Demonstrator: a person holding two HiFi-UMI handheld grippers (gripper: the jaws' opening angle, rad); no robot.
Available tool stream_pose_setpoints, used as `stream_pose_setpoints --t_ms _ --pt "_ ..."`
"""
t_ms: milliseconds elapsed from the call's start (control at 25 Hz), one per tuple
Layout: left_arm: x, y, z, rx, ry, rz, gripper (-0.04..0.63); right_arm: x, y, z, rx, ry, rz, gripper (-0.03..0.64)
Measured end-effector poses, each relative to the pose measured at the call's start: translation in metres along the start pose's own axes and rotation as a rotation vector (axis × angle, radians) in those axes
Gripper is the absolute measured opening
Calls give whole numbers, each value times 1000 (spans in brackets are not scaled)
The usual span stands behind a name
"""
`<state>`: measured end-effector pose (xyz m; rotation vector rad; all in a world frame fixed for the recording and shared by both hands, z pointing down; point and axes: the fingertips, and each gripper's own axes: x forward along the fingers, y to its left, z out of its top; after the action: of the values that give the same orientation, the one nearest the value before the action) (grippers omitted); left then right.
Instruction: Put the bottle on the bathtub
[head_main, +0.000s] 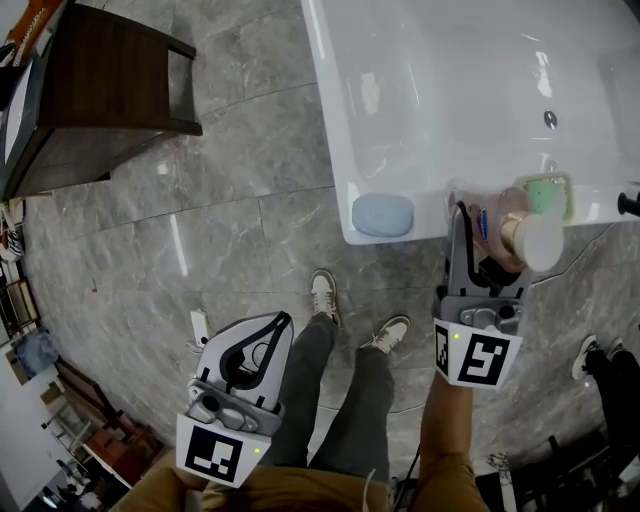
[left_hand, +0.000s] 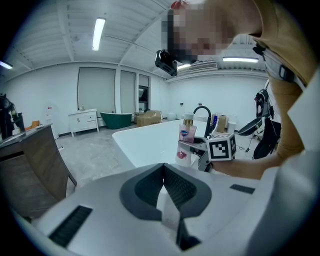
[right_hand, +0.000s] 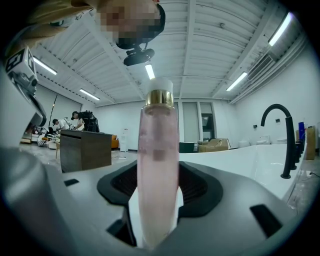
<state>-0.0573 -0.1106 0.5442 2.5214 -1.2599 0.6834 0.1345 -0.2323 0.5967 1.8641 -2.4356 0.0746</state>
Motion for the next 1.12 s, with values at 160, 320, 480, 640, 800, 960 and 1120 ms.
stream_pose_setpoints --t_ms 160,320,480,640,800,960,1120 --pt "1 -2 0 -5 -2 -7 8 0 0 -2 -16 5 -6 238" --pt "0 -1 -1 -12 -2 -13 8 0 1 -2 -24 23 -15 236" --pt "-2 1 -3 -21 -3 -19 8 0 1 -3 -22 33 -21 238" --pt "-4 3 -3 -25 -5 -23 8 -1 1 -3 -41 64 -15 238" --pt "-5 7 -6 -26 -2 -29 8 -2 1 -1 -54 81 -17 238" --pt "-9 10 -10 -18 8 -37 8 -2 5 -1 -54 102 -4 247" --pt "-13 10 -4 -21 -8 -41 8 -4 6 -1 -62 131 5 262"
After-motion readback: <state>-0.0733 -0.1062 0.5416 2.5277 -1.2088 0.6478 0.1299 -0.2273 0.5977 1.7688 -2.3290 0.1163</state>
